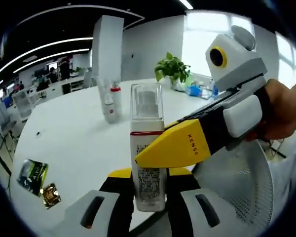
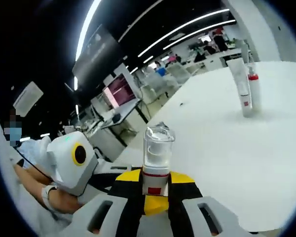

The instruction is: Arrange the skincare products in the storage area until every visible bottle or jar stands upright without overlapping.

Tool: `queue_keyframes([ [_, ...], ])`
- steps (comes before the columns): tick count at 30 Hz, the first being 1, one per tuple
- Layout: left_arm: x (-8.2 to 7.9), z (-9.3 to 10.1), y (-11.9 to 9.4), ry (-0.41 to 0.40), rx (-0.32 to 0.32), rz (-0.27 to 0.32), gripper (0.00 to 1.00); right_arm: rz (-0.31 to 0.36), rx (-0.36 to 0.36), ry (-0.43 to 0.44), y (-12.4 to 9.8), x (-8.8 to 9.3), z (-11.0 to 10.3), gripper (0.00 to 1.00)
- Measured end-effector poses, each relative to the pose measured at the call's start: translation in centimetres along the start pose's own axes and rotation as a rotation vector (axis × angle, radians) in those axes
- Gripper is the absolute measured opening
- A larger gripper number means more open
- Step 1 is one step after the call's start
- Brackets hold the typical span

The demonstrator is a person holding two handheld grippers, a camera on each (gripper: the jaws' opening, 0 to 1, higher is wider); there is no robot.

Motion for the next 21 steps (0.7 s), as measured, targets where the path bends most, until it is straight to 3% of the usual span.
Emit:
queue_keyframes([
  [3,1.3,-0.3,-0.1,-0.036,0.014,-0.063,0.19,-0.007,0.035,-0.06,0.0,-0.8,0.8,0.11],
  [6,1.5,-0.7,-0.4,0.002,0.005,-0.1,0.22,-0.011,0.055,-0.074,-0.1,-1.7,2.0,0.11],
  [7,1.8,-0.7,-0.6,0.056,0.023,-0.125,0.21,-0.005,0.067,-0.074,-0.1,-2.0,2.5,0.11],
  [8,2.6,-1.2,-1.4,0.126,0.008,-0.193,0.18,-0.007,0.083,-0.073,-0.1,-2.5,3.3,0.11],
  [9,2.9,-2.0,-1.9,0.164,-0.037,-0.207,0.15,-0.005,0.1,-0.067,-0.1,-2.7,4.0,0.11],
  [10,3.6,-2.3,-2.5,0.206,-0.036,-0.228,0.13,-0.002,0.116,-0.063,-0.2,-3.0,4.7,0.11],
  [13,5.6,-3.6,-3.2,0.246,-0.078,-0.265,0.09,0.014,0.152,-0.057,-0.1,-4.1,6.6,0.11],
  [15,7.9,-4.2,-3.4,0.275,-0.097,-0.387,0.12,0.017,0.19,-0.075,0.1,-4.9,8.4,0.11],
  [16,7.8,-4.1,-3.0,0.288,-0.098,-0.376,0.14,0.019,0.204,-0.079,0.1,-5.3,9.0,0.11],
  [18,6.7,-3.0,-1.9,0.328,-0.063,-0.289,0.13,0.027,0.235,-0.084,0.2,-6.2,10.5,0.11],
  [20,7.5,-2.5,-1.6,0.396,-0.048,-0.324,0.08,0.043,0.256,-0.071,0.3,-7.1,11.9,0.11],
  [21,8.0,-2.6,-1.8,0.357,-0.045,-0.354,0.09,0.048,0.272,-0.076,0.3,-7.5,12.5,0.11],
])
Point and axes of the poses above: the point that each gripper's makers call its tool centre point, and the gripper's own axes: y roughly forward along the fingers, z roughly to its right, x roughly out of its underside, the point moved 1 cm from there along -y, roughly backward along the fingers, and after that the axes turned 3 degrees about y, right-handed, at the moved point
